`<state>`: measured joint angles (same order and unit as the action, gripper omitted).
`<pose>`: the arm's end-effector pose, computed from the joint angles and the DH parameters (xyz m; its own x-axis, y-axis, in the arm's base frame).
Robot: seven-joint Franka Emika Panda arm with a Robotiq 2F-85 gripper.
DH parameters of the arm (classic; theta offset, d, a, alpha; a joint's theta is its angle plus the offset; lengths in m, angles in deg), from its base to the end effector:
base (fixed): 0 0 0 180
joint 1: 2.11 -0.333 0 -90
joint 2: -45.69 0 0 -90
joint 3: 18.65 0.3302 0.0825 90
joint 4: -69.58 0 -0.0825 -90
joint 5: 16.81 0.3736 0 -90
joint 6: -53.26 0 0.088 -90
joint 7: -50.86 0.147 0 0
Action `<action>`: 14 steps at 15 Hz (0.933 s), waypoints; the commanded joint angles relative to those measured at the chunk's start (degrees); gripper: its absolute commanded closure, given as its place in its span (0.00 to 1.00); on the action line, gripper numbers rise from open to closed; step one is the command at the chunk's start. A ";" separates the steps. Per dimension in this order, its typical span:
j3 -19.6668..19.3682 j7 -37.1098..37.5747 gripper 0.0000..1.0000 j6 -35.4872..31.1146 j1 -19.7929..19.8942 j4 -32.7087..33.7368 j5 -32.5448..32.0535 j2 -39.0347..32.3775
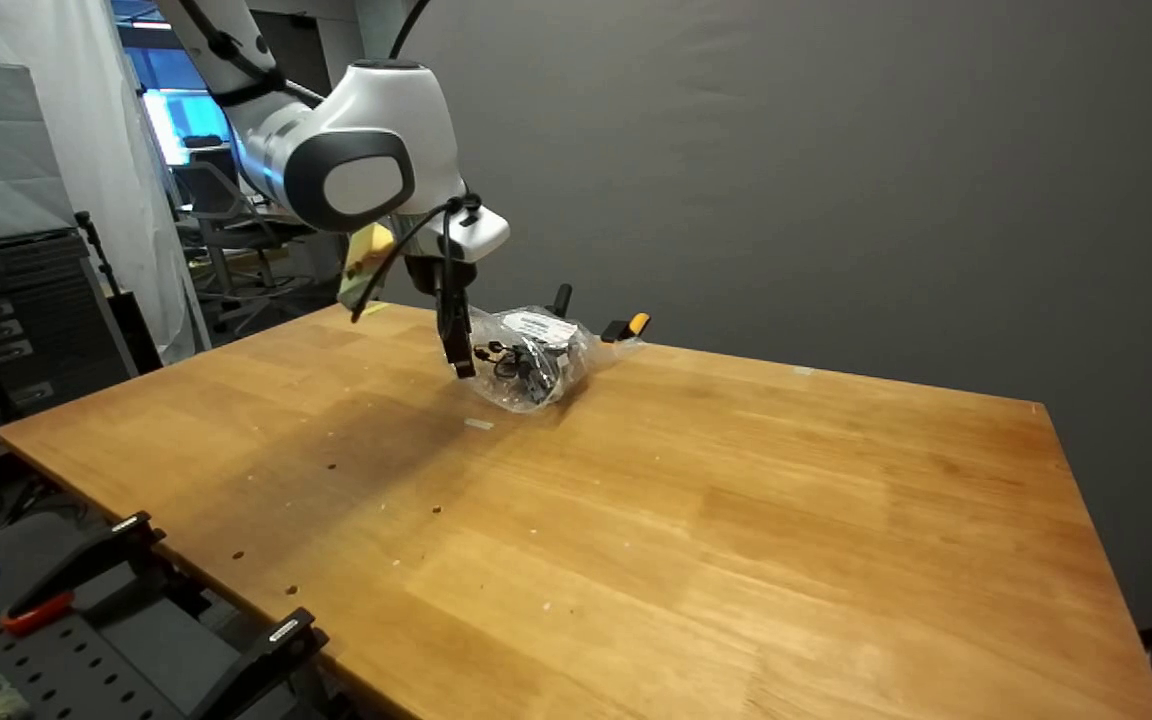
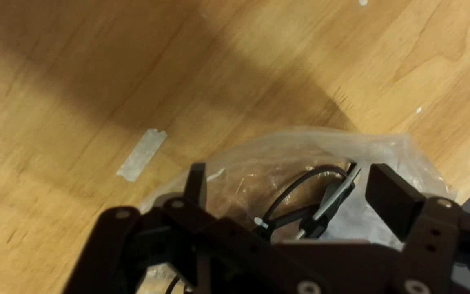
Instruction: Remove the cable from the plastic bag
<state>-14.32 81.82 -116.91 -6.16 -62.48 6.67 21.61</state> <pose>0.5505 0.0577 0.1691 0.6877 -0.7224 0.0723 -0.6851 -0.6787 -0.2647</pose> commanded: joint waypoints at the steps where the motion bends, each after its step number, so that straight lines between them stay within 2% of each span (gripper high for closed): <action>1: 2.12 -2.10 0.00 0.29 0.57 -1.91 2.46 2.16; 6: 0.48 -1.00 0.00 -1.05 -1.19 -2.06 1.08 0.65; 14: -7.09 1.99 0.00 -5.89 -7.33 0.71 -2.57 -4.66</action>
<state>-18.47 81.74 -118.80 -10.68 -63.69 5.18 19.43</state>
